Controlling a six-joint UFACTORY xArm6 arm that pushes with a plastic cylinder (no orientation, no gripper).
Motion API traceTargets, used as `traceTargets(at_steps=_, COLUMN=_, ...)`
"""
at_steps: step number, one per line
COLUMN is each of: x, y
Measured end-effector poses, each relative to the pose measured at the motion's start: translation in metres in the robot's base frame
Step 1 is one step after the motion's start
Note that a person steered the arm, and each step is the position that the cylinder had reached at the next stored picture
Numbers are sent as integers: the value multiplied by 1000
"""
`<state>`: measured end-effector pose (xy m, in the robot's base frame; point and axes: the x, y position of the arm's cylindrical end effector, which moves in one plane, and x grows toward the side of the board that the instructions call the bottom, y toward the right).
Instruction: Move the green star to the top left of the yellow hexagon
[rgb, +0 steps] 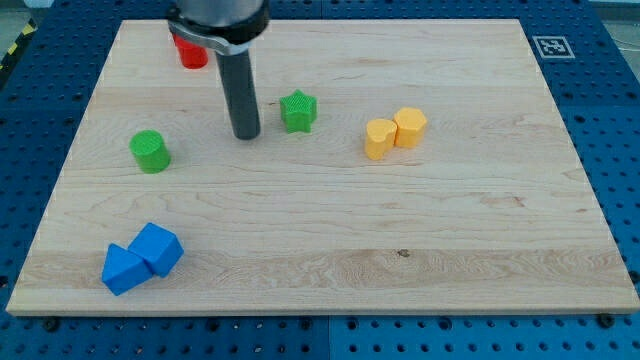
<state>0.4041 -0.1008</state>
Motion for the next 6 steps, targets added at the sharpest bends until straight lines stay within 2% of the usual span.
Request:
traceTargets(at_steps=2, x=-13, y=70)
traceTargets(at_steps=6, x=-5, y=154)
